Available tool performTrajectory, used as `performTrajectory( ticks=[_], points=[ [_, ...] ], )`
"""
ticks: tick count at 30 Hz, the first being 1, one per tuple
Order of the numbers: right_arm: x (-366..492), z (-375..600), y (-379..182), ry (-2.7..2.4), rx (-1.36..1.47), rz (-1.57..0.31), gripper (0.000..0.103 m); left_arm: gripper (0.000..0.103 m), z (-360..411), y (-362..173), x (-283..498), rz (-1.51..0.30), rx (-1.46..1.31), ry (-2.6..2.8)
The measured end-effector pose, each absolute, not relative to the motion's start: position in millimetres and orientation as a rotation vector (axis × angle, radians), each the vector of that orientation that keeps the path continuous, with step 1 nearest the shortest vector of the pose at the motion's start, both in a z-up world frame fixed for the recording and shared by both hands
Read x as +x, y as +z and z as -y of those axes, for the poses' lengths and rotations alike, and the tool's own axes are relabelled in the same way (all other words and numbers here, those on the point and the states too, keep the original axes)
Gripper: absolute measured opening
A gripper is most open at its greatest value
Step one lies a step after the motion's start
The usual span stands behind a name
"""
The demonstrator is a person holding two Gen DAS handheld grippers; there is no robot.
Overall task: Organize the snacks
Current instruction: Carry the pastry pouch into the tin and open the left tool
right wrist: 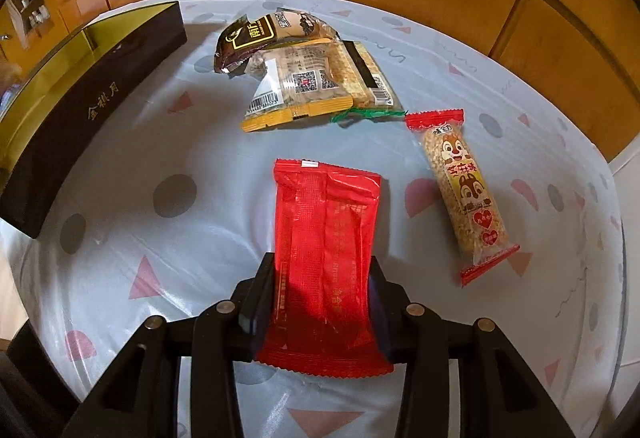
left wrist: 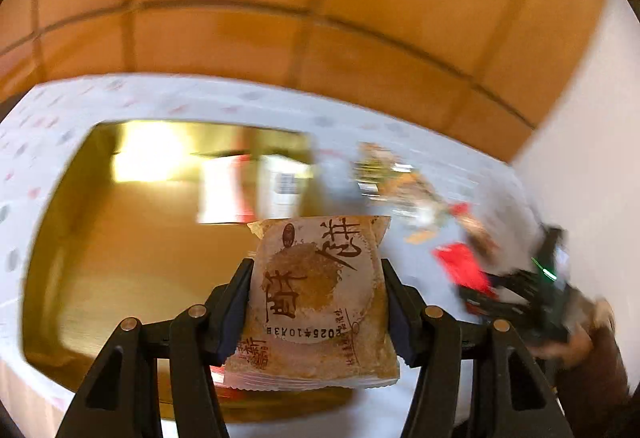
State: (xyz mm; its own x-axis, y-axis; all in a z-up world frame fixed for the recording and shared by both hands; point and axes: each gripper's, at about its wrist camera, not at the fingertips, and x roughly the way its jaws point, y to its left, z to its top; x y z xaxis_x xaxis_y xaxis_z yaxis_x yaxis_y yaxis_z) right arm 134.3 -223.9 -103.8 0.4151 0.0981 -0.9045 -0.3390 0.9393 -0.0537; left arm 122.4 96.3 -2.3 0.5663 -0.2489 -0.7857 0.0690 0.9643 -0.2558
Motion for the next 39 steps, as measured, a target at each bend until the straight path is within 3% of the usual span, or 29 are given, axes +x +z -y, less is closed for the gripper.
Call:
performTrajectory(
  ticks=[7, 18, 39],
  points=[
    [134.7, 222.4, -104.6, 0.280, -0.256, -1.107, 0.043, 0.060, -150.2, -35.3, 181.9, -1.052, -0.225, -0.010],
    [134.8, 223.0, -103.8, 0.281, -0.247, -1.107, 0.044, 0.060, -166.7, -61.7, 244.4, -1.041, -0.290, 0.025],
    [129.4, 218.8, -103.9, 0.226, -0.252, -1.078, 0.041, 0.061, -106.5, -28.0, 99.9, -0.881, -0.113, 0.060]
  ],
)
